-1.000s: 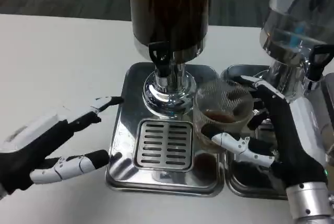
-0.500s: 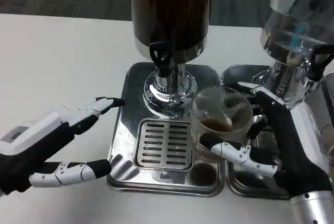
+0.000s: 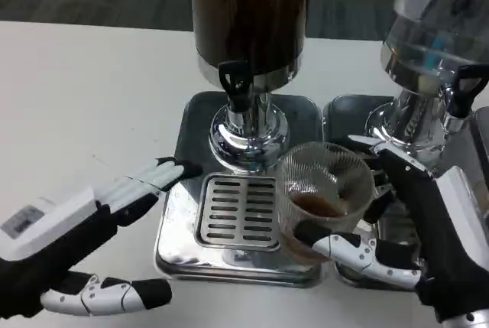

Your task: Grasp the cup under the faucet to collect the drink, then remove the cup.

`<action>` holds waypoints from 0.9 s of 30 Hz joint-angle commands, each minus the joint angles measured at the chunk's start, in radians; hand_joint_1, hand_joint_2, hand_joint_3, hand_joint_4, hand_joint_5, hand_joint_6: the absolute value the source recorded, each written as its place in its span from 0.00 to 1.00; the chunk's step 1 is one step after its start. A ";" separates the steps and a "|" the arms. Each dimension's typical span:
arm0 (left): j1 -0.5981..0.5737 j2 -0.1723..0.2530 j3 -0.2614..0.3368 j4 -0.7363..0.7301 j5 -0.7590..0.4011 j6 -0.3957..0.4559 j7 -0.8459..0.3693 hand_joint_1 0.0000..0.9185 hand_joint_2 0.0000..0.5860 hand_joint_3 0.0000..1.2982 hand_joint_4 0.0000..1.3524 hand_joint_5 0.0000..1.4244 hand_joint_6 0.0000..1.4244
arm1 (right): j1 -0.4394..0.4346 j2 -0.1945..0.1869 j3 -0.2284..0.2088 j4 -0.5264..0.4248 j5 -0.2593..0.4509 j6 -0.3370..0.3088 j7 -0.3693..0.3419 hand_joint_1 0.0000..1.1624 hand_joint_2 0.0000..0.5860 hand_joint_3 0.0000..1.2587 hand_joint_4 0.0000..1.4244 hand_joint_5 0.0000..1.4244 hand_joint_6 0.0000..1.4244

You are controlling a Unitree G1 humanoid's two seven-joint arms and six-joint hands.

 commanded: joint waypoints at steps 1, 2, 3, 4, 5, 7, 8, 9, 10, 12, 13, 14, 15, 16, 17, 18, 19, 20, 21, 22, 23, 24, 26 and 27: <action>0.061 0.024 0.025 -0.068 -0.045 -0.001 0.008 0.00 0.18 0.02 0.00 0.00 0.09 | 0.036 -0.005 -0.007 -0.068 0.029 -0.041 0.012 0.71 0.29 0.46 0.43 0.55 0.63; 0.071 0.026 0.027 -0.079 -0.051 0.001 0.006 0.00 0.18 0.02 0.00 0.00 0.09 | 0.046 -0.006 -0.007 -0.076 0.026 -0.043 0.012 0.71 0.29 0.46 0.43 0.55 0.63; 0.081 0.028 0.031 -0.092 -0.055 0.003 0.005 0.00 0.18 0.02 0.00 0.00 0.09 | 0.055 -0.008 -0.005 -0.081 0.025 -0.045 0.015 0.71 0.29 0.46 0.43 0.55 0.63; 0.091 0.029 0.033 -0.104 -0.060 0.004 0.003 0.00 0.18 0.02 0.00 0.00 0.09 | 0.061 -0.009 -0.004 -0.084 0.025 -0.047 0.016 0.71 0.29 0.46 0.43 0.55 0.63; 0.099 0.030 0.035 -0.113 -0.063 0.006 0.001 0.00 0.17 0.02 0.00 0.00 0.09 | 0.066 -0.009 -0.003 -0.085 0.026 -0.047 0.016 0.71 0.28 0.46 0.43 0.55 0.63; 0.119 0.032 0.039 -0.133 -0.072 0.008 -0.002 0.00 0.17 0.02 0.00 0.00 0.09 | 0.073 -0.007 -0.001 -0.086 0.025 -0.047 0.016 0.71 0.28 0.46 0.43 0.55 0.63; 0.126 0.033 0.040 -0.139 -0.075 0.009 -0.004 0.00 0.17 0.02 0.00 0.00 0.09 | 0.074 -0.005 0.000 -0.087 0.028 -0.049 0.016 0.71 0.28 0.46 0.43 0.55 0.63; 0.132 0.033 0.042 -0.145 -0.076 0.010 -0.004 0.00 0.17 0.02 0.00 0.00 0.09 | 0.073 -0.005 0.001 -0.088 0.025 -0.050 0.016 0.71 0.28 0.46 0.43 0.55 0.63; 0.139 0.036 0.043 -0.148 -0.078 0.011 -0.005 0.00 0.17 0.02 0.00 0.00 0.09 | 0.072 -0.004 0.001 -0.087 0.027 -0.050 0.017 0.71 0.28 0.46 0.43 0.55 0.63; 0.151 0.039 0.045 -0.156 -0.079 0.013 -0.005 0.00 0.17 0.02 0.00 0.00 0.09 | 0.070 -0.007 -0.001 -0.086 0.028 -0.049 0.020 0.72 0.28 0.46 0.43 0.55 0.63; 0.154 0.040 0.046 -0.159 -0.080 0.015 -0.004 0.00 0.17 0.02 0.00 0.00 0.09 | 0.070 -0.008 -0.002 -0.087 0.027 -0.048 0.021 0.72 0.28 0.46 0.43 0.55 0.63; 0.157 0.040 0.048 -0.160 -0.081 0.016 -0.002 0.00 0.17 0.02 0.00 0.00 0.09 | 0.070 -0.010 -0.004 -0.087 0.026 -0.048 0.021 0.72 0.28 0.46 0.43 0.55 0.63; 0.158 0.039 0.048 -0.160 -0.081 0.017 -0.001 0.00 0.17 0.02 0.00 0.00 0.09 | 0.068 -0.010 -0.004 -0.085 0.029 -0.049 0.022 0.72 0.28 0.46 0.43 0.56 0.63; 0.158 0.040 0.048 -0.162 -0.080 0.019 0.000 0.00 0.17 0.02 0.00 0.00 0.09 | 0.067 -0.010 -0.004 -0.084 0.030 -0.050 0.023 0.72 0.28 0.46 0.43 0.56 0.63; 0.159 0.040 0.049 -0.162 -0.080 0.020 0.000 0.00 0.17 0.02 0.00 0.00 0.09 | 0.065 -0.010 -0.004 -0.085 0.031 -0.048 0.025 0.73 0.28 0.46 0.43 0.56 0.63; 0.160 0.040 0.050 -0.161 -0.078 0.021 0.001 0.00 0.17 0.02 0.00 0.00 0.09 | 0.063 -0.010 -0.004 -0.084 0.031 -0.047 0.027 0.73 0.27 0.46 0.43 0.56 0.63; 0.161 0.039 0.051 -0.159 -0.077 0.022 0.001 0.00 0.17 0.02 0.00 0.00 0.09 | 0.062 -0.010 -0.005 -0.084 0.030 -0.049 0.028 0.73 0.27 0.46 0.43 0.56 0.63; 0.161 0.039 0.051 -0.157 -0.076 0.023 0.002 0.00 0.17 0.02 0.00 0.00 0.09 | 0.062 -0.010 -0.005 -0.082 0.034 -0.049 0.029 0.73 0.27 0.46 0.43 0.56 0.63; 0.161 0.038 0.051 -0.156 -0.076 0.023 0.002 0.00 0.17 0.02 0.00 0.00 0.09 | 0.063 -0.010 -0.006 -0.082 0.035 -0.050 0.030 0.73 0.27 0.46 0.43 0.56 0.63; 0.164 0.037 0.052 -0.156 -0.077 0.023 0.003 0.00 0.17 0.02 0.00 0.00 0.09 | 0.064 -0.010 -0.007 -0.081 0.035 -0.050 0.030 0.73 0.27 0.46 0.43 0.56 0.63; 0.165 0.035 0.052 -0.156 -0.077 0.024 0.003 0.00 0.17 0.02 0.00 0.00 0.09 | 0.064 -0.009 -0.008 -0.081 0.037 -0.049 0.030 0.73 0.27 0.46 0.43 0.56 0.63; 0.167 0.034 0.052 -0.156 -0.078 0.024 0.003 0.00 0.17 0.02 0.00 0.00 0.09 | 0.064 -0.009 -0.009 -0.082 0.034 -0.049 0.029 0.73 0.27 0.46 0.43 0.56 0.63; 0.169 0.032 0.050 -0.154 -0.077 0.024 0.003 0.00 0.17 0.02 0.00 0.00 0.09 | 0.066 -0.008 -0.010 -0.083 0.034 -0.050 0.029 0.73 0.27 0.46 0.43 0.56 0.63; 0.170 0.032 0.049 -0.153 -0.077 0.023 0.003 0.00 0.17 0.02 0.00 0.00 0.09 | 0.067 -0.009 -0.011 -0.085 0.032 -0.049 0.029 0.73 0.27 0.46 0.43 0.56 0.63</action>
